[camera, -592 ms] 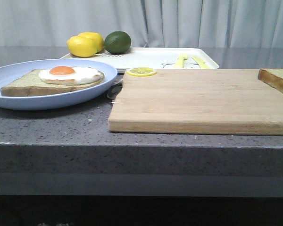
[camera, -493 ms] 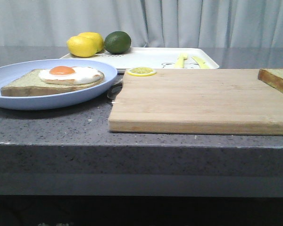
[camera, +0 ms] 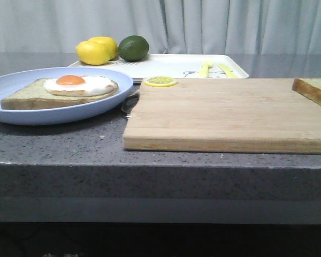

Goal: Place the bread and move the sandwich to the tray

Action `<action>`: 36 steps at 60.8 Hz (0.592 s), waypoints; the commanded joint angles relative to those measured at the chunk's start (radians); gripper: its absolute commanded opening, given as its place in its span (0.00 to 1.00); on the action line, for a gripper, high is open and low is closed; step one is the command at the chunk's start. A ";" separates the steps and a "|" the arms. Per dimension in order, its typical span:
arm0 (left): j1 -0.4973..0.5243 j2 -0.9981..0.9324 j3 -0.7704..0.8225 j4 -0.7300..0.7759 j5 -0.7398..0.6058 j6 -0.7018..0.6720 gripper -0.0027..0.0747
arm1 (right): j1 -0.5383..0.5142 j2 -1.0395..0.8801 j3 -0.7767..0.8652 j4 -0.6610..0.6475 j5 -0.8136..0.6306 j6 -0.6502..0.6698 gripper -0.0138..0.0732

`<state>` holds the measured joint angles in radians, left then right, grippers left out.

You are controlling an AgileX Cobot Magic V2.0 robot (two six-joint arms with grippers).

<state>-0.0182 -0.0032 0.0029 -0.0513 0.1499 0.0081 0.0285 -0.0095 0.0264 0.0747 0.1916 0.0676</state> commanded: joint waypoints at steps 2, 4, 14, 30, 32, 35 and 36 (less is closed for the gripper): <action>0.000 -0.022 0.003 -0.006 -0.082 -0.008 0.01 | 0.002 -0.019 -0.002 0.001 -0.078 -0.007 0.09; 0.000 -0.022 0.003 -0.006 -0.082 -0.008 0.01 | 0.002 -0.019 -0.002 0.001 -0.078 -0.007 0.09; 0.000 -0.022 0.003 -0.006 -0.082 -0.008 0.01 | 0.002 -0.019 -0.002 0.001 -0.078 -0.007 0.09; 0.000 -0.022 0.003 -0.006 -0.082 -0.008 0.01 | 0.002 -0.019 -0.002 0.003 -0.086 -0.007 0.09; 0.000 -0.022 0.003 -0.006 -0.082 -0.008 0.01 | 0.002 -0.019 -0.002 0.008 -0.098 -0.007 0.09; 0.000 -0.022 0.003 -0.006 -0.084 -0.008 0.01 | 0.002 -0.019 -0.002 0.022 -0.130 -0.007 0.09; 0.000 -0.022 0.003 -0.006 -0.087 -0.008 0.01 | 0.002 -0.019 -0.002 0.027 -0.140 -0.007 0.09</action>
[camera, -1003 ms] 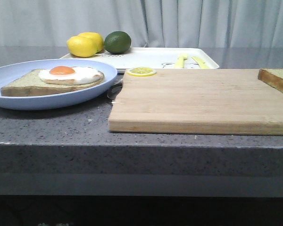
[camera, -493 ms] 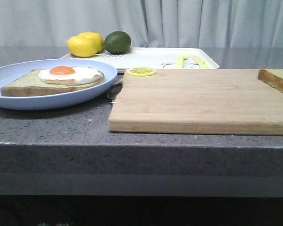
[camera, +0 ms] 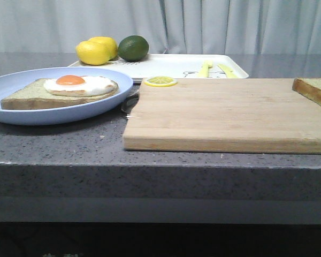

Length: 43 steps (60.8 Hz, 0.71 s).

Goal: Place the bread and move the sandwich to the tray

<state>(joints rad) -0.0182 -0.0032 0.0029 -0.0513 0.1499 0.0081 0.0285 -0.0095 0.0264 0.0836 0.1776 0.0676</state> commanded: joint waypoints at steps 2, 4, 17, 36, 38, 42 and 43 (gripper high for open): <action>0.000 -0.022 0.003 -0.003 -0.089 -0.008 0.01 | 0.002 -0.019 -0.002 0.027 -0.145 -0.007 0.09; 0.000 -0.022 0.003 -0.003 -0.094 -0.008 0.01 | 0.002 -0.019 -0.002 0.028 -0.167 -0.007 0.09; 0.000 -0.022 0.003 -0.003 -0.111 -0.008 0.01 | 0.002 -0.019 -0.002 0.028 -0.199 -0.007 0.09; 0.000 -0.022 0.003 -0.003 -0.159 -0.008 0.01 | 0.002 -0.019 -0.002 0.028 -0.204 -0.007 0.09; 0.000 -0.022 0.003 -0.003 -0.173 -0.008 0.01 | 0.002 -0.019 -0.002 0.028 -0.206 -0.007 0.09; 0.000 -0.022 0.003 -0.003 -0.201 -0.008 0.01 | 0.002 -0.019 -0.002 0.028 -0.207 -0.007 0.09; 0.000 -0.022 0.003 -0.005 -0.209 -0.008 0.01 | 0.002 -0.019 -0.002 0.028 -0.207 -0.007 0.09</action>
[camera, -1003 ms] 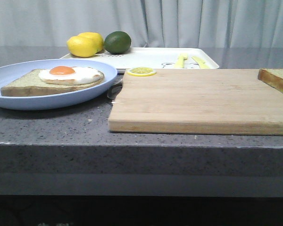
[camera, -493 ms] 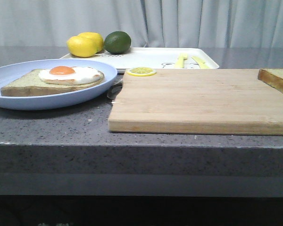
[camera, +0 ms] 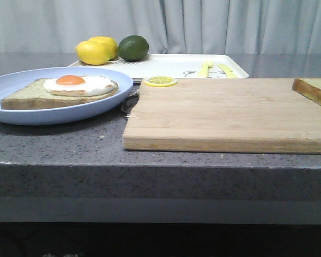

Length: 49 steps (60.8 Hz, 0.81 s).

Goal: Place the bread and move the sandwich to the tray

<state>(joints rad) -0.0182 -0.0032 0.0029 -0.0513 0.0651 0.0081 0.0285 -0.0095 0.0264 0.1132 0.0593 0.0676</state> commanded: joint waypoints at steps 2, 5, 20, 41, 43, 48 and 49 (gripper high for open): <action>0.000 -0.022 0.003 -0.005 -0.131 -0.008 0.01 | 0.002 -0.019 -0.002 -0.002 -0.089 -0.007 0.09; 0.000 -0.022 0.003 -0.007 -0.149 -0.008 0.01 | 0.002 -0.019 -0.002 -0.002 -0.089 -0.007 0.09; 0.007 -0.022 -0.021 -0.093 -0.324 -0.008 0.01 | 0.002 -0.019 -0.058 0.000 -0.084 -0.007 0.09; 0.007 0.140 -0.303 -0.096 -0.130 -0.008 0.01 | 0.002 0.093 -0.356 0.003 0.130 -0.007 0.09; 0.007 0.180 -0.334 -0.096 -0.089 -0.008 0.01 | 0.002 0.122 -0.384 0.003 0.162 -0.007 0.09; 0.007 0.280 -0.398 -0.096 0.004 -0.008 0.01 | 0.002 0.225 -0.464 0.003 0.227 -0.007 0.09; 0.007 0.305 -0.406 -0.096 0.016 -0.008 0.01 | 0.002 0.241 -0.475 0.003 0.240 -0.007 0.09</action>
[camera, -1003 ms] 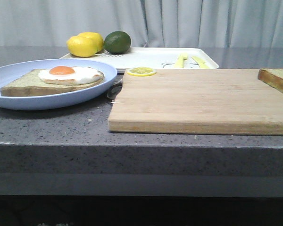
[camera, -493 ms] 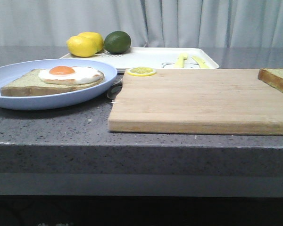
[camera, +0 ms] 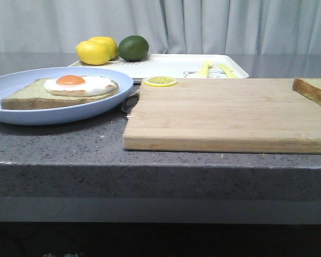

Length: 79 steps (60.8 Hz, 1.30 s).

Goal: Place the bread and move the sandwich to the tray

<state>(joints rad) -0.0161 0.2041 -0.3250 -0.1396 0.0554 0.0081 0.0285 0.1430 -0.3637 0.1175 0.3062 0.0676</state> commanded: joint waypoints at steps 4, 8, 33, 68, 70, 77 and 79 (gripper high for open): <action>0.005 0.175 -0.098 -0.007 0.044 -0.008 0.01 | 0.002 0.163 -0.124 -0.003 0.008 -0.007 0.09; 0.005 0.230 -0.105 -0.007 0.044 -0.008 0.01 | 0.002 0.220 -0.142 -0.001 -0.005 -0.007 0.09; 0.005 0.294 -0.112 -0.007 0.001 -0.008 0.01 | 0.002 0.297 -0.150 -0.001 -0.061 -0.007 0.09; 0.005 0.294 -0.112 -0.007 -0.055 -0.008 0.90 | 0.002 0.316 -0.144 -0.002 -0.141 -0.007 0.90; 0.005 0.294 -0.112 -0.007 -0.055 -0.008 0.90 | 0.002 0.316 -0.144 -0.002 -0.149 -0.007 0.90; 0.005 0.294 -0.110 -0.007 -0.055 -0.008 0.90 | 0.002 0.317 -0.152 -0.002 -0.148 -0.007 0.90; 0.005 0.294 -0.110 -0.007 -0.055 -0.008 0.90 | 0.002 0.324 -0.161 -0.002 -0.134 -0.007 0.90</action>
<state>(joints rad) -0.0161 0.4909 -0.4019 -0.1396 0.0911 0.0081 0.0285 0.4463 -0.4794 0.1175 0.2450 0.0676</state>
